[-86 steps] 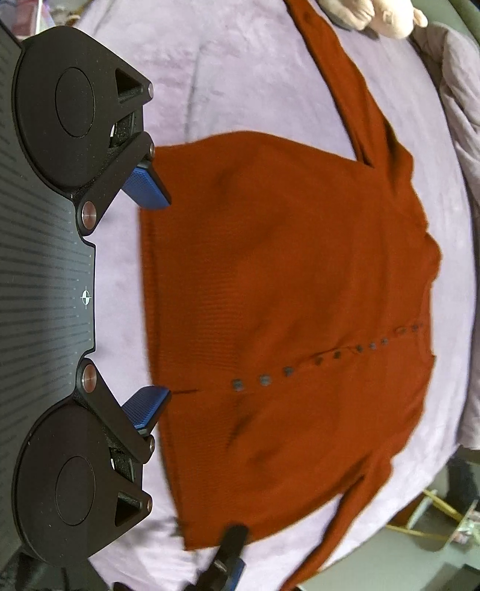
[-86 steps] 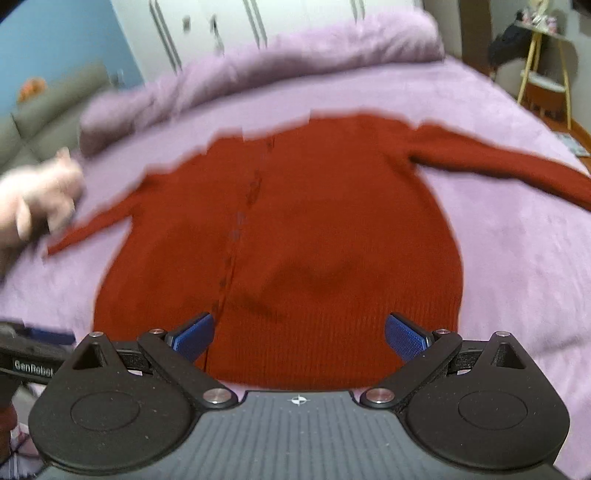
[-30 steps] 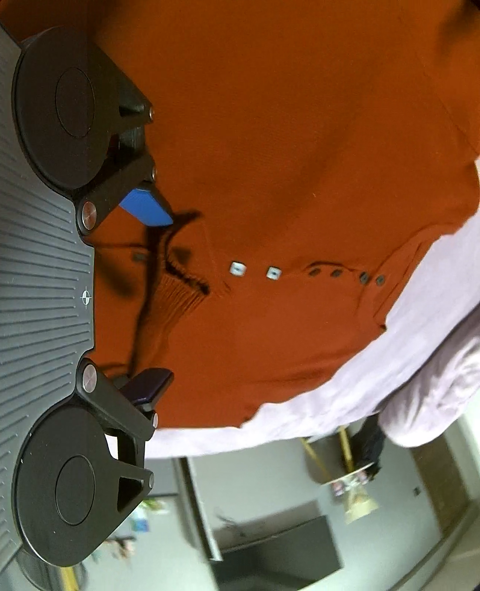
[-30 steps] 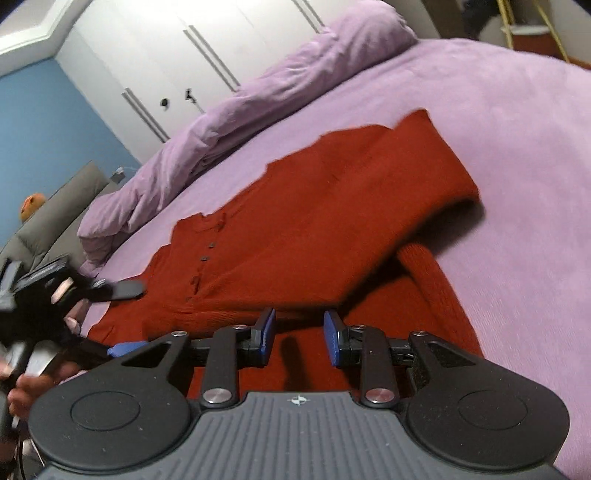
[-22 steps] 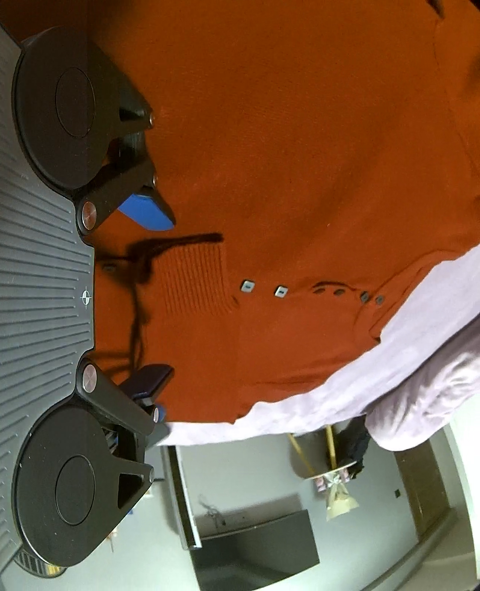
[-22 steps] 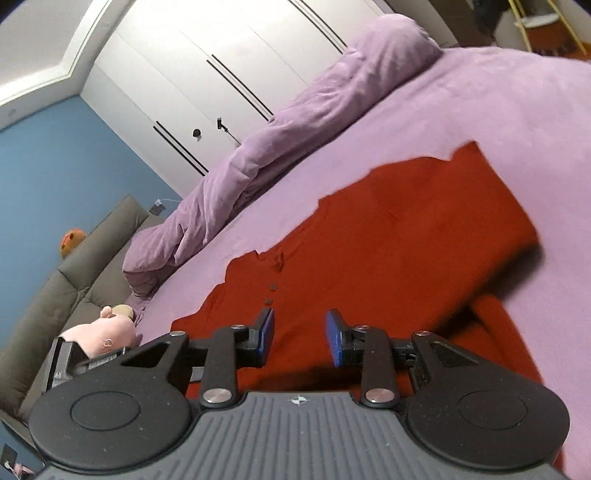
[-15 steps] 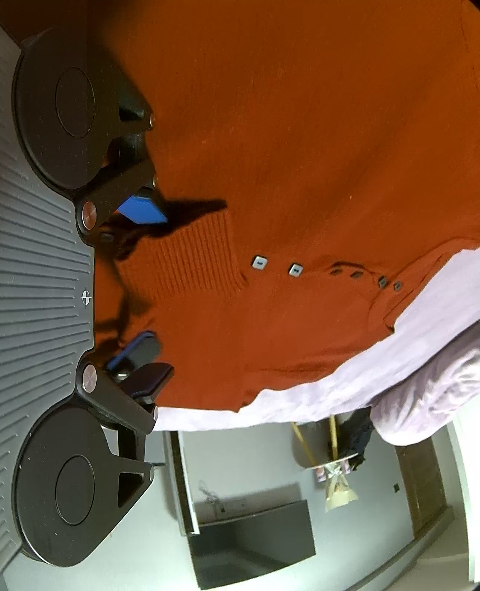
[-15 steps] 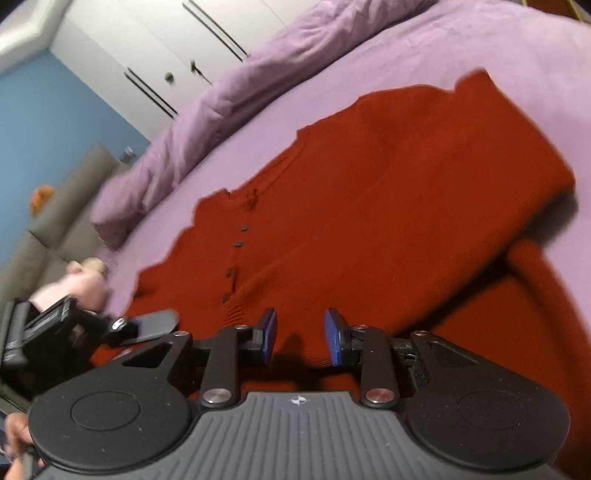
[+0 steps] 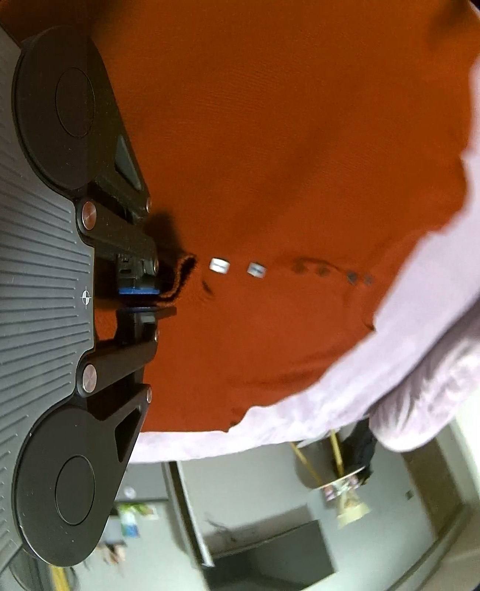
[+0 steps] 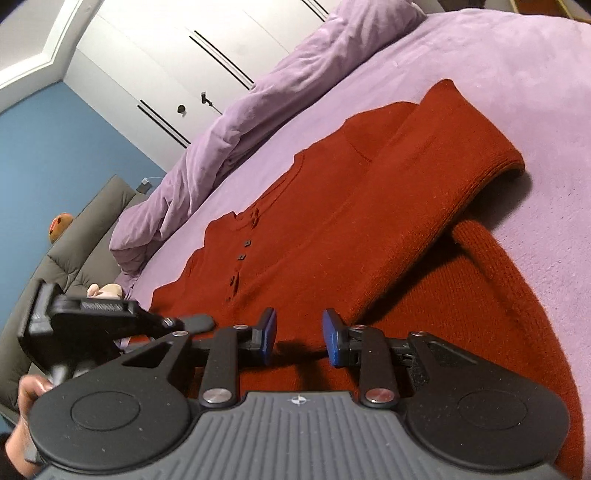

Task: Fold small clothes

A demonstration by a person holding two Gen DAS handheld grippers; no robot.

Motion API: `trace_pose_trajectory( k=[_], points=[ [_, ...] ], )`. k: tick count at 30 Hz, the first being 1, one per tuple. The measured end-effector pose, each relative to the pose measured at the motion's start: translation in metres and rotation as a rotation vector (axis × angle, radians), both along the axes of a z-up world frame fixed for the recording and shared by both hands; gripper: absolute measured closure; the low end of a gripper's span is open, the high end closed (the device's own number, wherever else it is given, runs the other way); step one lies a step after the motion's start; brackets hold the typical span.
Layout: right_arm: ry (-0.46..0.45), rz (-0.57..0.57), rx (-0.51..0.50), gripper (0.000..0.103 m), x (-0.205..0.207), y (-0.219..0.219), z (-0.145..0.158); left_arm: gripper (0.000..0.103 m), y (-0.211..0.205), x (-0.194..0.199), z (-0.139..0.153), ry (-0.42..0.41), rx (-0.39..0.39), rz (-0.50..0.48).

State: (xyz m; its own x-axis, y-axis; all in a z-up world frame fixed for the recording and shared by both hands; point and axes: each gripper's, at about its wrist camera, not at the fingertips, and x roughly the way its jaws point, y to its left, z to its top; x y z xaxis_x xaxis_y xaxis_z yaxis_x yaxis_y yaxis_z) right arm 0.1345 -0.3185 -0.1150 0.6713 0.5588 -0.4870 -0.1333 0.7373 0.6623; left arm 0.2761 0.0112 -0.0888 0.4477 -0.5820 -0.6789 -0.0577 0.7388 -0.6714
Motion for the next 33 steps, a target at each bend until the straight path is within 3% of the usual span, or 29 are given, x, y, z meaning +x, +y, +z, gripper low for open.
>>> trace_pose_trajectory(
  k=[3, 5, 7, 9, 11, 13, 15, 18, 21, 25, 26, 27, 29, 31, 33],
  points=[
    [-0.008, -0.018, -0.005, 0.075, -0.001, -0.010, 0.000, 0.097, 0.000, 0.006, 0.034, -0.115, 0.150, -0.044],
    [0.005, -0.082, -0.065, 0.071, -0.002, -0.019, 0.002, 0.097, 0.005, 0.010, 0.062, -0.249, 0.359, -0.030],
    [0.002, -0.116, -0.071, 0.071, -0.001, -0.030, 0.002, 0.097, 0.014, 0.016, 0.078, -0.326, 0.540, 0.014],
    [-0.001, -0.163, -0.115, 0.071, 0.000, -0.035, 0.006, 0.097, 0.028, 0.026, 0.082, -0.351, 0.721, 0.083],
    [-0.010, -0.205, -0.179, 0.071, 0.002, -0.034, 0.011, 0.097, 0.043, 0.034, 0.076, -0.325, 0.800, 0.131],
    [0.007, -0.216, -0.185, 0.068, 0.008, -0.032, 0.015, 0.097, 0.056, 0.037, 0.068, -0.290, 0.780, 0.162],
    [-0.002, -0.195, -0.170, 0.052, 0.016, -0.028, 0.021, 0.097, 0.065, 0.039, 0.059, -0.261, 0.720, 0.180],
    [-0.048, -0.176, -0.200, 0.050, 0.035, -0.015, 0.032, 0.097, 0.065, 0.042, 0.048, -0.251, 0.669, 0.180],
    [-0.085, -0.195, -0.292, 0.047, 0.066, 0.003, 0.041, 0.097, 0.067, 0.042, 0.040, -0.251, 0.674, 0.178],
    [-0.040, -0.202, -0.494, 0.047, 0.120, 0.032, 0.039, 0.097, 0.073, 0.046, 0.038, -0.259, 0.668, 0.177],
    [-0.027, -0.203, -0.551, 0.054, 0.132, 0.039, 0.036, 0.097, 0.072, 0.048, 0.040, -0.274, 0.668, 0.174],
    [-0.016, -0.199, -0.586, 0.070, 0.141, 0.043, 0.033, 0.097, 0.069, 0.051, 0.042, -0.291, 0.671, 0.170],
    [-0.011, -0.168, -0.605, 0.091, 0.152, 0.046, 0.029, 0.097, 0.066, 0.055, 0.047, -0.332, 0.681, 0.172],
    [-0.042, -0.159, -0.642, 0.096, 0.156, 0.049, 0.031, 0.097, 0.063, 0.057, 0.052, -0.382, 0.692, 0.185],
    [-0.119, -0.220, -0.707, 0.097, 0.151, 0.047, 0.039, 0.097, 0.059, 0.061, 0.053, -0.424, 0.683, 0.189]
  ],
)
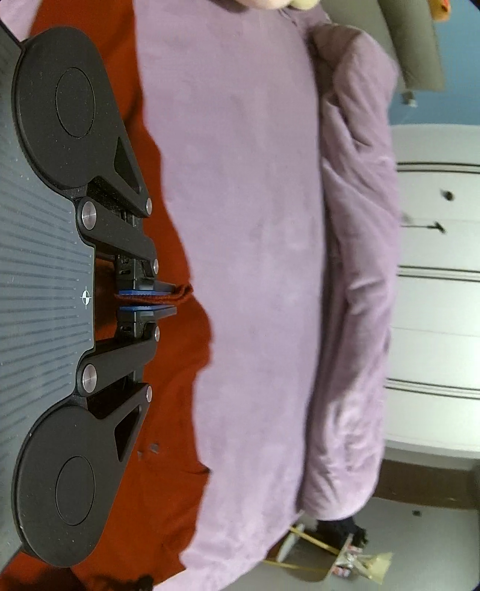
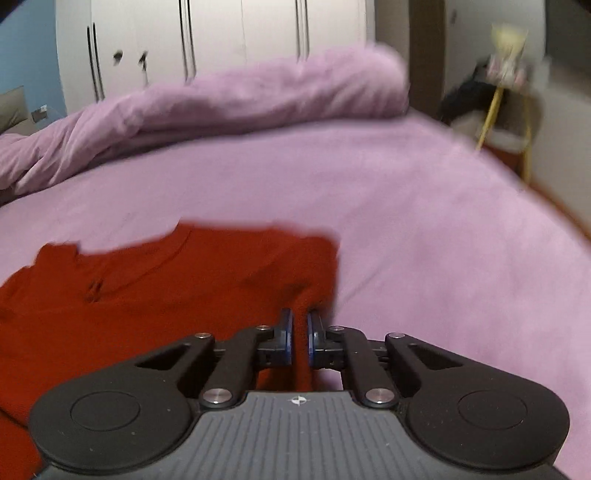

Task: Fold small clothes

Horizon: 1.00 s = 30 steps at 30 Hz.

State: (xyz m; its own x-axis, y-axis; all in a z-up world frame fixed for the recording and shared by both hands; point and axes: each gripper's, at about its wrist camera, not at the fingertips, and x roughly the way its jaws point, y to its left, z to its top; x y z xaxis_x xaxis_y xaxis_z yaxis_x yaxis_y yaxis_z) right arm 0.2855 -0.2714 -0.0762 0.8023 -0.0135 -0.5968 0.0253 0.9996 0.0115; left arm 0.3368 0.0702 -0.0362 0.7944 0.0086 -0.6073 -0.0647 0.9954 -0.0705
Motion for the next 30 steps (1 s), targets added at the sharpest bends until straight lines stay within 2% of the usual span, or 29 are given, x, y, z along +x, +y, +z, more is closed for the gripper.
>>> trace_pose_trajectory(
  k=[2, 5, 8, 9, 11, 13, 15, 17, 18, 20, 23, 25, 26, 28, 30],
  points=[
    [-0.050, -0.082, -0.047, 0.102, -0.003, -0.008, 0.002, 0.097, -0.007, 0.008, -0.008, -0.004, 0.019, -0.003],
    [0.005, -0.149, -0.098, 0.103, 0.004, -0.017, -0.012, 0.096, -0.012, 0.024, -0.032, 0.065, 0.028, 0.013],
    [0.046, -0.162, -0.044, 0.102, 0.001, -0.029, -0.012, 0.092, -0.006, 0.028, -0.050, 0.130, 0.023, 0.051],
    [0.036, -0.154, -0.014, 0.101, -0.002, -0.030, -0.007, 0.087, -0.003, 0.027, -0.052, 0.132, 0.025, 0.072],
    [-0.014, -0.110, 0.030, 0.100, -0.016, -0.029, 0.004, 0.080, 0.005, 0.020, -0.050, 0.118, 0.020, 0.126],
    [-0.061, -0.017, 0.068, 0.100, -0.029, -0.020, 0.010, 0.066, 0.010, 0.010, -0.045, 0.095, -0.007, 0.162],
    [-0.051, 0.070, 0.089, 0.100, -0.033, -0.003, 0.009, 0.061, 0.010, -0.001, -0.038, 0.064, -0.053, 0.154],
    [-0.026, 0.139, 0.095, 0.100, -0.032, 0.013, 0.001, 0.051, 0.002, -0.008, -0.037, 0.059, -0.073, 0.115],
    [-0.016, 0.151, 0.075, 0.100, -0.032, 0.019, -0.004, 0.046, -0.004, -0.008, -0.040, 0.070, -0.068, 0.087],
    [-0.002, 0.140, 0.012, 0.100, -0.028, 0.028, -0.016, 0.046, -0.016, -0.003, -0.049, 0.098, -0.042, 0.048],
    [0.005, 0.095, -0.094, 0.103, -0.017, 0.022, -0.033, 0.045, -0.026, 0.009, -0.069, 0.154, -0.016, 0.026],
    [-0.011, 0.032, -0.190, 0.103, -0.009, 0.018, -0.036, 0.040, -0.028, 0.014, -0.077, 0.168, -0.018, 0.033],
    [-0.005, 0.006, -0.197, 0.103, -0.004, 0.011, -0.037, 0.039, -0.027, 0.015, -0.079, 0.158, -0.015, 0.039],
    [0.013, -0.003, -0.142, 0.103, 0.003, 0.002, -0.034, 0.038, -0.026, 0.017, -0.078, 0.153, -0.003, 0.050],
    [0.011, 0.013, -0.169, 0.103, 0.004, 0.008, -0.028, 0.038, -0.027, 0.020, -0.078, 0.154, 0.006, 0.048]
  ],
)
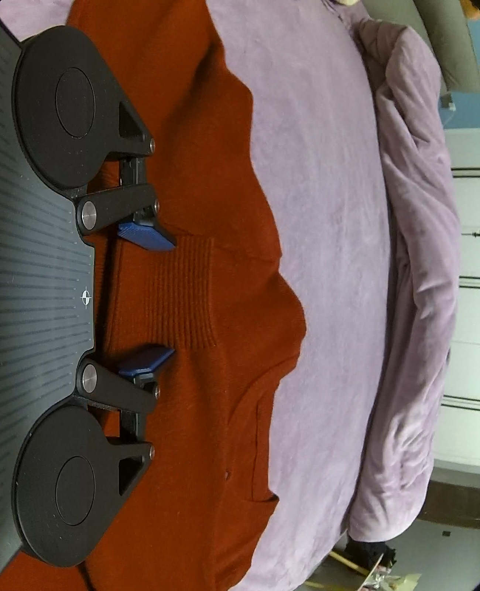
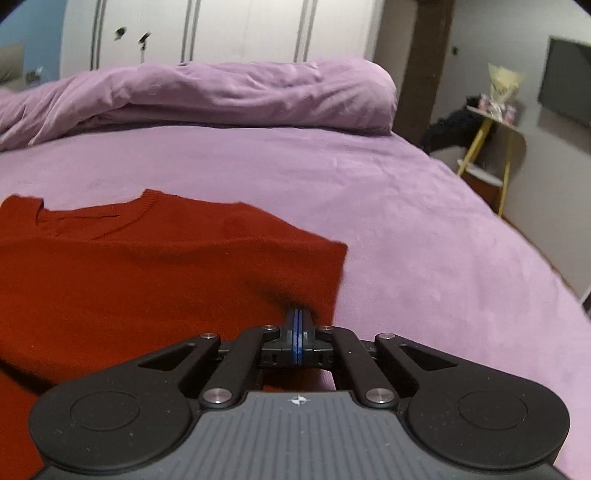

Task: Fold small clothes

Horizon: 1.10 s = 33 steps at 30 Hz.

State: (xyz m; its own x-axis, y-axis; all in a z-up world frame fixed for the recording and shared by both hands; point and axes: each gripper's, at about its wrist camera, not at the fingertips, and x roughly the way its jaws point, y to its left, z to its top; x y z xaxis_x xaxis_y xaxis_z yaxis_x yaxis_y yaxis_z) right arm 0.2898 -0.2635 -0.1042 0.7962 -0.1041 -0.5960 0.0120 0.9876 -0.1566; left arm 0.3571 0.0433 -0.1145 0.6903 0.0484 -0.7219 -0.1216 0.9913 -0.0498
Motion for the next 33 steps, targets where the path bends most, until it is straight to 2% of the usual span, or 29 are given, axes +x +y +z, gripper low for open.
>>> trace_pose_trajectory(
  k=[3, 5, 7, 9, 10, 11, 16, 18, 20, 23, 25, 27, 33],
  points=[
    [-0.039, 0.052, 0.070, 0.103, -0.007, 0.010, 0.012, 0.035, -0.004, 0.000, -0.004, -0.008, 0.023, -0.008],
    [-0.022, 0.084, 0.091, 0.103, -0.010, 0.017, 0.010, 0.028, -0.004, 0.002, -0.006, -0.010, 0.037, -0.011],
    [0.024, 0.094, 0.028, 0.102, -0.011, 0.022, -0.002, 0.022, 0.002, 0.005, -0.008, -0.002, 0.020, -0.005],
    [-0.017, 0.115, -0.049, 0.102, -0.015, 0.023, -0.009, 0.017, 0.007, 0.008, -0.009, 0.002, -0.001, 0.003],
    [-0.025, 0.097, -0.078, 0.102, -0.013, 0.021, -0.011, 0.011, 0.007, 0.009, -0.010, 0.004, 0.008, 0.004],
    [-0.024, 0.066, -0.104, 0.102, -0.008, 0.017, -0.013, 0.010, 0.007, 0.010, -0.011, 0.010, 0.023, 0.012],
    [0.003, 0.045, 0.007, 0.102, -0.004, 0.003, 0.003, 0.018, 0.017, -0.001, 0.000, 0.039, -0.059, 0.077],
    [0.008, 0.117, 0.110, 0.102, -0.021, 0.004, 0.012, 0.018, 0.015, -0.010, 0.002, 0.045, -0.068, 0.073],
    [-0.004, 0.195, 0.153, 0.101, -0.043, 0.006, 0.015, 0.018, 0.012, -0.016, 0.002, 0.048, -0.080, 0.060],
    [0.059, 0.218, 0.080, 0.101, -0.054, 0.012, -0.004, 0.018, 0.009, -0.017, -0.002, 0.063, -0.073, 0.047],
    [0.033, 0.223, 0.106, 0.101, -0.059, 0.007, -0.007, 0.016, 0.009, -0.015, -0.003, 0.066, -0.074, 0.050],
    [0.048, 0.211, 0.118, 0.101, -0.056, 0.006, -0.004, 0.016, 0.009, -0.015, -0.004, 0.068, -0.077, 0.053],
    [0.040, 0.217, 0.091, 0.101, -0.058, 0.014, -0.009, 0.013, 0.014, -0.014, -0.007, 0.070, -0.090, 0.042]
  ],
)
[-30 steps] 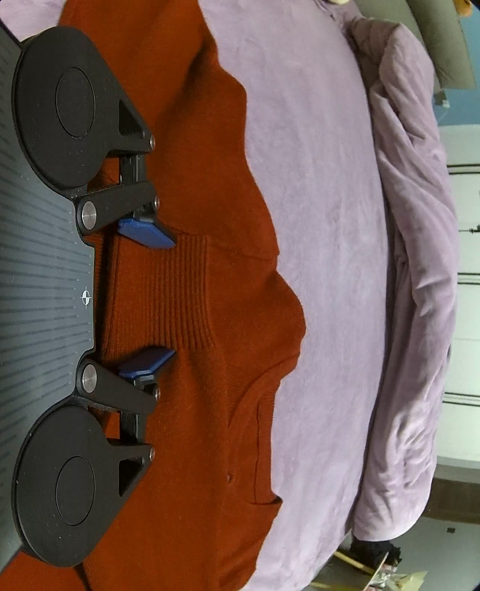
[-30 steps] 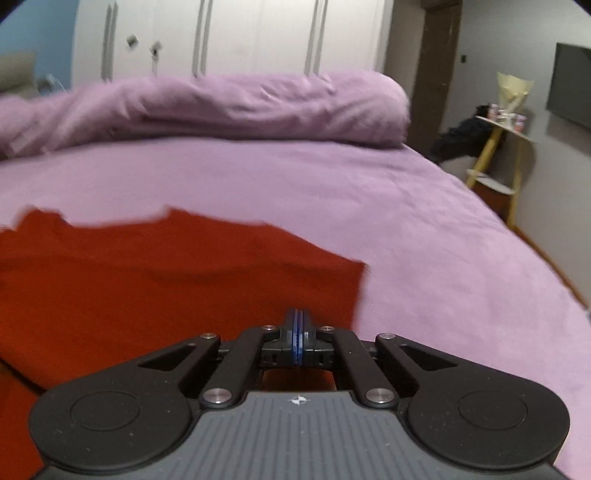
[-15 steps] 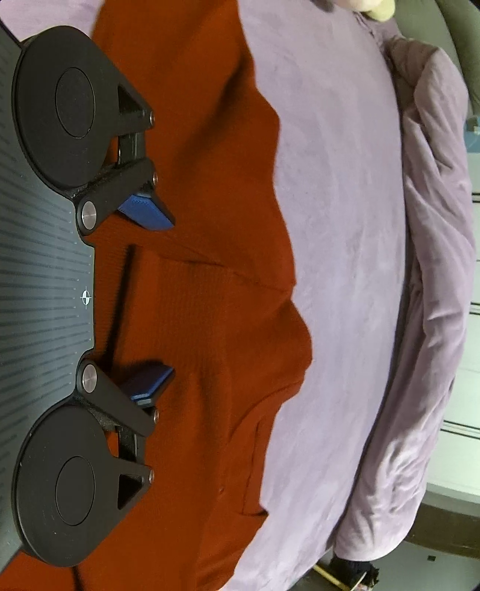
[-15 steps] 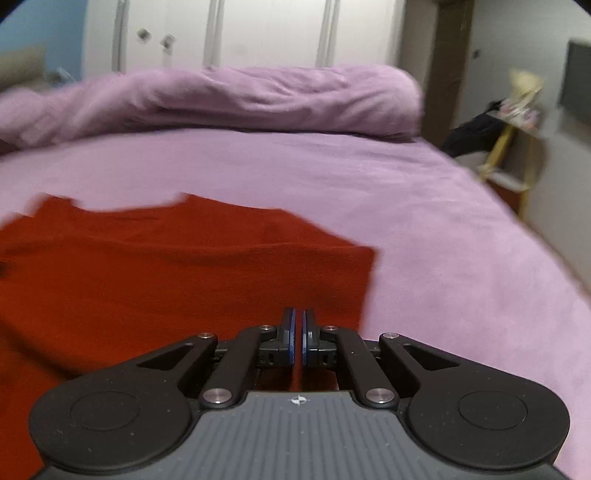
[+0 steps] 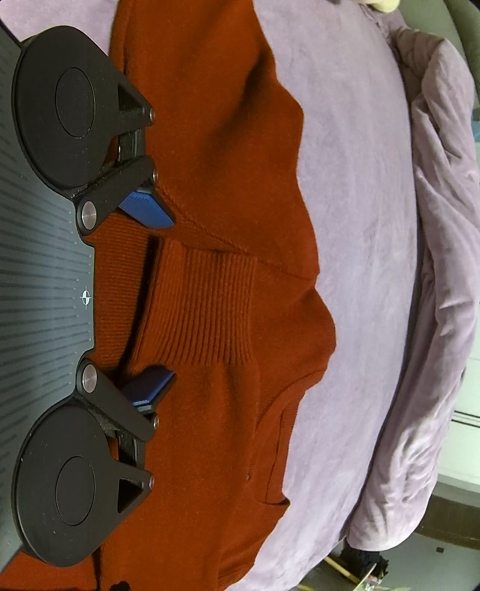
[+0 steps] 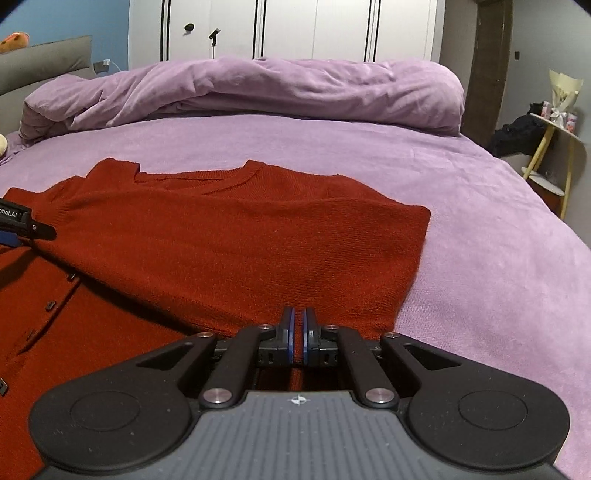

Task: Fold small clothes

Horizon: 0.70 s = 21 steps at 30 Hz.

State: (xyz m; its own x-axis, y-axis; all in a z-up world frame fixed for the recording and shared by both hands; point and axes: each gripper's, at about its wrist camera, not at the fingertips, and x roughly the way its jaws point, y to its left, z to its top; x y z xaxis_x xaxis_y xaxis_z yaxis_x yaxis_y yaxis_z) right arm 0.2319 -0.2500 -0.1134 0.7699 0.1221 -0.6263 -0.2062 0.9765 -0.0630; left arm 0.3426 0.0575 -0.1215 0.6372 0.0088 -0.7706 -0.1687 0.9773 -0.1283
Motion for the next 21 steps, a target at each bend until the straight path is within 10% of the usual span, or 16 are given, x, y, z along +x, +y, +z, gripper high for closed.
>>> trace_pose_trajectory(
  k=[12, 15, 21],
  points=[
    [0.015, -0.021, -0.141, 0.093, -0.010, 0.022, 0.016, 0.015, 0.056, -0.047, 0.019, -0.039, -0.194, 0.123],
    [0.049, -0.017, 0.078, 0.060, -0.044, 0.012, 0.041, 0.011, 0.122, -0.092, 0.024, -0.101, -0.339, 0.244],
    [0.129, -0.071, 0.322, 0.056, -0.107, -0.004, 0.043, 0.016, 0.258, -0.167, 0.005, -0.130, -0.387, 0.623]
  ],
)
